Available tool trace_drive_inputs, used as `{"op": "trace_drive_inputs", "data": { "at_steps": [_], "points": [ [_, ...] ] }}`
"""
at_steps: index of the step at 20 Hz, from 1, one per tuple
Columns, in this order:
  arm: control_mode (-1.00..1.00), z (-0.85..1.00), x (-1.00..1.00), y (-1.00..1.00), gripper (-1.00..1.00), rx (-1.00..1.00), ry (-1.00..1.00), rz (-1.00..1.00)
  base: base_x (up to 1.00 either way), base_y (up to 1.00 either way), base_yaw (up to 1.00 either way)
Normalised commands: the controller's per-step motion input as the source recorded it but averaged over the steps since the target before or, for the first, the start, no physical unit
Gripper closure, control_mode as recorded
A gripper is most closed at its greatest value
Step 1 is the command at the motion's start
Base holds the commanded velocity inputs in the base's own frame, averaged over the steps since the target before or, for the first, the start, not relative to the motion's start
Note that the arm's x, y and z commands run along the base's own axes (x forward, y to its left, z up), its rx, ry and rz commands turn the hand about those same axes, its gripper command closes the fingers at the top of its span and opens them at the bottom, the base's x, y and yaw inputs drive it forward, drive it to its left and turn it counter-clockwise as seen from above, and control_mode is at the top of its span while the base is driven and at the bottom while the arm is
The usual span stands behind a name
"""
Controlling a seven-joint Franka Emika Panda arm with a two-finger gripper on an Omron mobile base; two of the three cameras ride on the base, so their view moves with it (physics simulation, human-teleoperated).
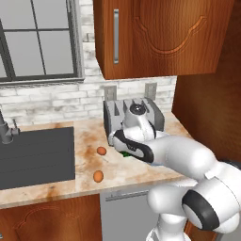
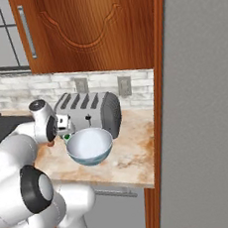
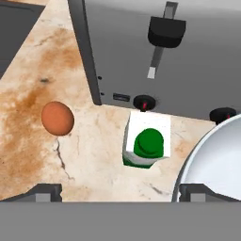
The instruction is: Gather the eggs and milk located in the vicinity of the sink area and place them right next to the bowl.
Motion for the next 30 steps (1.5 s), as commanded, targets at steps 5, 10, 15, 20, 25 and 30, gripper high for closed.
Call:
{"op": "trace_drive_inputs", "data": {
  "at_steps": [5,10,15,20,25,30],
  "points": [
    [-1.00,0.03,-0.06,0.31,-1.00,0.00,0.00,0.00,0.00,0.00,0.00],
    [-1.00,0.01,0.00,0.30,-1.00,0.00,0.00,0.00,0.00,0.00,0.00],
    [-1.00,0.00,0.00,0.29,-1.00,0.00,0.00,0.00,0.00,0.00,0.00],
    [-1.00,0.00,0.00,0.29,-1.00,0.00,0.00,0.00,0.00,0.00,0.00],
    [-1.00,-0.09,0.00,0.21,-1.00,0.00,0.00,0.00,0.00,0.00,0.00],
    [-1.00,-0.26,0.01,0.04,-1.00,0.00,0.00,0.00,0.00,0.00,0.00]
  ]
}}
